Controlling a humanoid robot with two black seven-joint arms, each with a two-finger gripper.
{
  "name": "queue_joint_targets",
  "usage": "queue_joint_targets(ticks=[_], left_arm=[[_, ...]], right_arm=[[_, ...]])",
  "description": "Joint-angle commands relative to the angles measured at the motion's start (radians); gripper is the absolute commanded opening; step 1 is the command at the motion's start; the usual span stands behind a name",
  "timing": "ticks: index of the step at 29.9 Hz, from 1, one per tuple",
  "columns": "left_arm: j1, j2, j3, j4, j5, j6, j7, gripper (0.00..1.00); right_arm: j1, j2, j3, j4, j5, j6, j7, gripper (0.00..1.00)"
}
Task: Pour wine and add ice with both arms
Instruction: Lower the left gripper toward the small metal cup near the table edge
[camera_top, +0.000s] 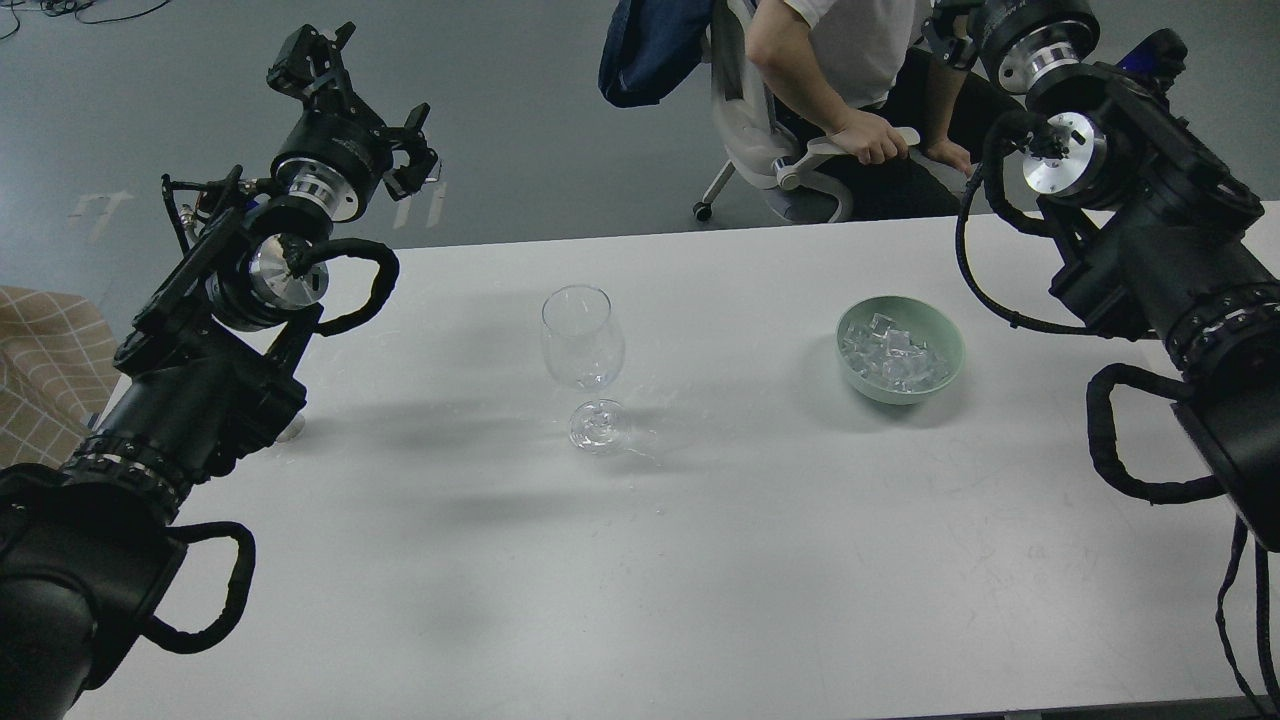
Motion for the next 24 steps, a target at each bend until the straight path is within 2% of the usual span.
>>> queue_joint_targets(ticks=[1,10,19,21,23,24], left_arm=[[-0.008,0.02,-0.004,0.0,-0.001,0.0,-0.005,0.98],[-0.011,0.019,-0.007,0.0,-0.002,0.003,0.001,0.98],[0.053,0.039,-0.01,-0.058,-0.083,0.003,-0.031,0.98],[0.084,0.101,-0.074,-0.144,-0.158,0.002,-0.017,0.98],[0.105,0.117,-0.106,-0.172,-0.208,0.002,-0.005,0.98],[0.121,0.119,-0.126,-0.193,-0.246,0.002,0.015,0.98]], right_arm=[[-0.001,0.003,0.0,0.003,0.0,-0.001,0.0,1.0],[-0.002,0.003,0.0,0.012,0.0,-0.001,0.0,1.0],[-0.027,0.0,-0.002,0.072,0.0,-0.001,0.002,1.0],[-0.042,-0.002,-0.002,0.097,-0.002,-0.004,0.003,1.0],[-0.056,-0.007,0.0,0.115,-0.002,-0.008,0.003,1.0],[-0.071,-0.008,0.0,0.134,-0.002,-0.012,0.003,1.0]])
